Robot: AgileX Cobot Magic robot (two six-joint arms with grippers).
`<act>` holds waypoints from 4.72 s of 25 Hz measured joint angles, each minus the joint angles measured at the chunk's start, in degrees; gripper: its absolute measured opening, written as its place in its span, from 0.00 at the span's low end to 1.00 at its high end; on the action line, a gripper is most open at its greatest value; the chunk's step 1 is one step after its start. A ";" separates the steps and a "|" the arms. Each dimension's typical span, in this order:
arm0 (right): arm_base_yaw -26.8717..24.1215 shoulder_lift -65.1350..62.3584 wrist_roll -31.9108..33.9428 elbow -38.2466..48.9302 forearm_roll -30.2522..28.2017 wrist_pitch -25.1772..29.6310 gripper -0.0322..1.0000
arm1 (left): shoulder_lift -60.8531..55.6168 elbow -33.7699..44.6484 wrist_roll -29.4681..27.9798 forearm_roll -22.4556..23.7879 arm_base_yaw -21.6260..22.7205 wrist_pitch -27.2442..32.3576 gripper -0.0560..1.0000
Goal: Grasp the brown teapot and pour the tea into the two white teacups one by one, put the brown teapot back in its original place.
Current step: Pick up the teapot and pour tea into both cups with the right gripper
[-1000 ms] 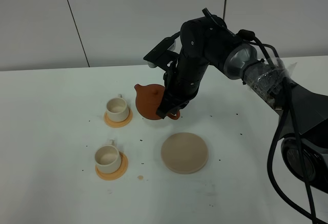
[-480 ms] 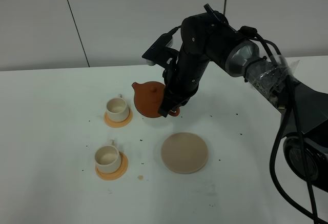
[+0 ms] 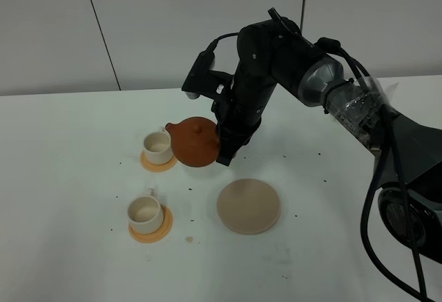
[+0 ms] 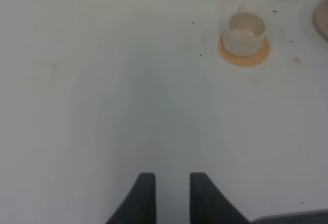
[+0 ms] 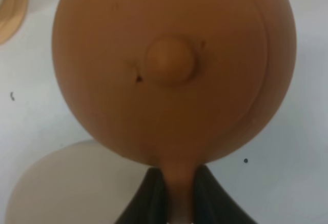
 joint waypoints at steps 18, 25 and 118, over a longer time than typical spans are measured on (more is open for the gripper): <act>0.04 0.92 0.05 0.00 -1.04 0.05 0.12 | 0.00 0.00 0.00 0.00 0.00 0.00 0.27; 0.04 1.34 0.27 0.00 -1.06 0.05 0.12 | 0.00 0.00 0.00 0.00 0.00 0.00 0.27; 9.94 5.29 9.34 -4.82 -37.37 -9.67 0.12 | 0.00 0.00 0.00 0.00 0.00 0.00 0.27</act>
